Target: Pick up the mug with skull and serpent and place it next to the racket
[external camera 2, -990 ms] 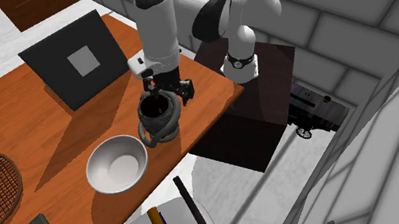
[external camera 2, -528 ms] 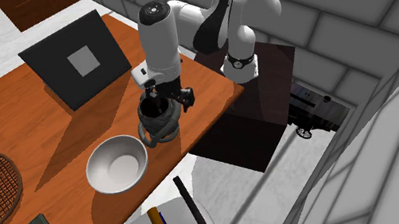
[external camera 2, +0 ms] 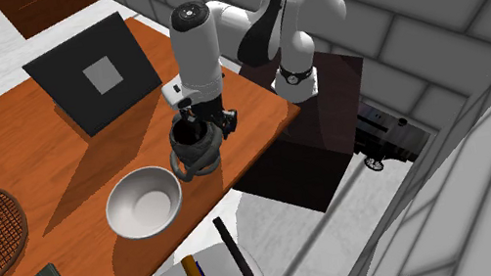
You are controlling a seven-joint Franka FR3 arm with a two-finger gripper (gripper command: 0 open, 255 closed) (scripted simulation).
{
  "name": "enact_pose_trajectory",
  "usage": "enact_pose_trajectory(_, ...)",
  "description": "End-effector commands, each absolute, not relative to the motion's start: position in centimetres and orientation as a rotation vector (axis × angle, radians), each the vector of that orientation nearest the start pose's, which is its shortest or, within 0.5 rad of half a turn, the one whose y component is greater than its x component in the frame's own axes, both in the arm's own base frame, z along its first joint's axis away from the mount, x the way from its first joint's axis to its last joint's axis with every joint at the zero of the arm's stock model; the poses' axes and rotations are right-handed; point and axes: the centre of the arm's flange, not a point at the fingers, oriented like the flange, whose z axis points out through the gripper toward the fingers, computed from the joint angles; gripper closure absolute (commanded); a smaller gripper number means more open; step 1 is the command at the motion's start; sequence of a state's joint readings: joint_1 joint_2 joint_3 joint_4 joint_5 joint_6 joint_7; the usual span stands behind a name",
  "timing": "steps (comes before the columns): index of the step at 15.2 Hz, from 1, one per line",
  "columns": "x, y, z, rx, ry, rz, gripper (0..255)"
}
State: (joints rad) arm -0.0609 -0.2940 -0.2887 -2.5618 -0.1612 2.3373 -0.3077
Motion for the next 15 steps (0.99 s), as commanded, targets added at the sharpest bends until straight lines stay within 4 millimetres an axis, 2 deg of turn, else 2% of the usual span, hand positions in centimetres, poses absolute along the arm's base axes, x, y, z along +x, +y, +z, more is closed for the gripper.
enact_pose_trajectory(1, 40.4, -14.8, 37.1, -3.193, -0.121, -0.077, 255)
enact_pose_trajectory(8, 40.4, -14.8, 37.0, -3.193, -0.121, -0.077, 255)
enact_pose_trajectory(15, 40.4, -14.8, 40.7, -3.193, -0.121, -0.077, 255)
